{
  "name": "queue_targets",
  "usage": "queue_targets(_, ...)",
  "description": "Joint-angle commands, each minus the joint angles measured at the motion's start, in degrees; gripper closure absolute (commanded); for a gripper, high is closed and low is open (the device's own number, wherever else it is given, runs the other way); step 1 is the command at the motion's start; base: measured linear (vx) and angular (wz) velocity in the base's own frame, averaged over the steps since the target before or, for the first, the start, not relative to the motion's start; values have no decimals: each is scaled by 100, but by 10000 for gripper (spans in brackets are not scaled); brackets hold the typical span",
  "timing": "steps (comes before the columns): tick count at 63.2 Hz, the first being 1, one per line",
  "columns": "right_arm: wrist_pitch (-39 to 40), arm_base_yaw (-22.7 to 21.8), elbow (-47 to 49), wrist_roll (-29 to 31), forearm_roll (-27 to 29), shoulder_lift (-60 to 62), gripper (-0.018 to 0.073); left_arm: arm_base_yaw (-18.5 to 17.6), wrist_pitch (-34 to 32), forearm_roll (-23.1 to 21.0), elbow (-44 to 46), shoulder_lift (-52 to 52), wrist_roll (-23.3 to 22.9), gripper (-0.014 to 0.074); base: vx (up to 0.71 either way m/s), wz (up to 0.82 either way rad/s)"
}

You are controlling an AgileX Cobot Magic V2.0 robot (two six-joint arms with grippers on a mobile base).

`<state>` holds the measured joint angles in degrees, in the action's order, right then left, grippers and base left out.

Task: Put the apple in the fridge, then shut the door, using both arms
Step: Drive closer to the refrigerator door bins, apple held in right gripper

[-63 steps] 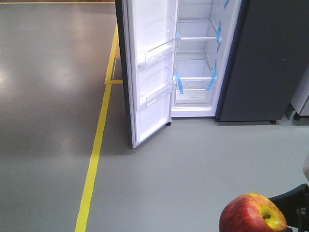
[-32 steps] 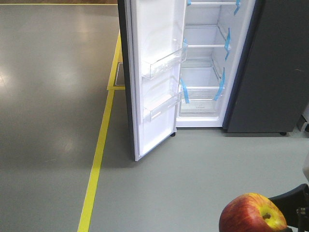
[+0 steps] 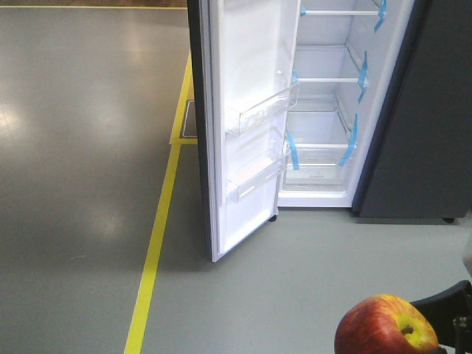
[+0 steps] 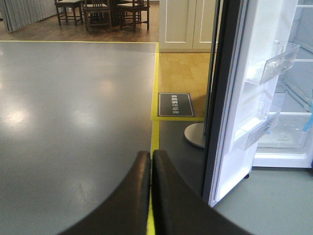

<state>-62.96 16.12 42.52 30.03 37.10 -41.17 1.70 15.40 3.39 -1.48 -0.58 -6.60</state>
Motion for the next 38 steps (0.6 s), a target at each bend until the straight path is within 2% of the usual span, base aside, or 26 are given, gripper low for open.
queue_targets(1, 214, 2, 160, 28, 277, 9, 183, 1, -439, -8, -123, -95, -19, 603, 14, 4)
queue_targets(38, 214, 2, 160, 28, 277, 9, 183, 1, -439, -8, -123, -95, -19, 603, 13, 0)
